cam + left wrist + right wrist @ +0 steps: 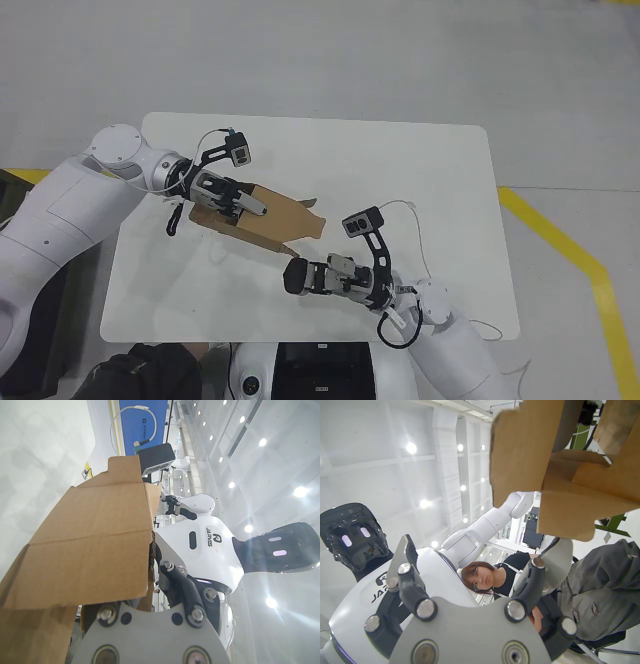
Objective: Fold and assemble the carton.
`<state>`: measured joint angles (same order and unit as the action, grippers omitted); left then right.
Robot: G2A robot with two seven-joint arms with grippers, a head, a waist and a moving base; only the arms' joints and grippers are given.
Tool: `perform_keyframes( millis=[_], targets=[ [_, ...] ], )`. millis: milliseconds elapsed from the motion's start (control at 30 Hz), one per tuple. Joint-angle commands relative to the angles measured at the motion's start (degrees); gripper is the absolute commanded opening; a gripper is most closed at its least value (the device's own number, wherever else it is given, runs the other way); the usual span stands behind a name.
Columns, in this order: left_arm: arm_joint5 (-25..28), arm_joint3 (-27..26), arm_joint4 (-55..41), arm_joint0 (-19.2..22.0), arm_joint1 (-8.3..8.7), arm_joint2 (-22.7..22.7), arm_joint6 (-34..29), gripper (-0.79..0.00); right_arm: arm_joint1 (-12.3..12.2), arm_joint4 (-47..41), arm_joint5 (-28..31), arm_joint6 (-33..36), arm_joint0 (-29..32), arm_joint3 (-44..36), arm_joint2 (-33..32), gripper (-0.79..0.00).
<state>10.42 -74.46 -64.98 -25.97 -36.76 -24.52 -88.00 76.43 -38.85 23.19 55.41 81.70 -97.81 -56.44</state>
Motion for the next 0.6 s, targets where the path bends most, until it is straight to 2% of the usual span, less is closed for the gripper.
perform_keyframes(
  millis=[0, 567],
  targets=[
    [0.00, 0.00, 0.00, 0.00, 0.00, 0.00, 0.00, -0.785, -0.02, 0.28, 0.07, -1.13, -0.33, 0.28, -0.40, 0.000],
    [0.00, 0.00, 0.00, 0.00, 0.00, 0.00, 0.00, -0.785, 1.24, 1.90, 1.48, -6.48, -6.09, 4.03, 3.20, 0.000]
  ],
)
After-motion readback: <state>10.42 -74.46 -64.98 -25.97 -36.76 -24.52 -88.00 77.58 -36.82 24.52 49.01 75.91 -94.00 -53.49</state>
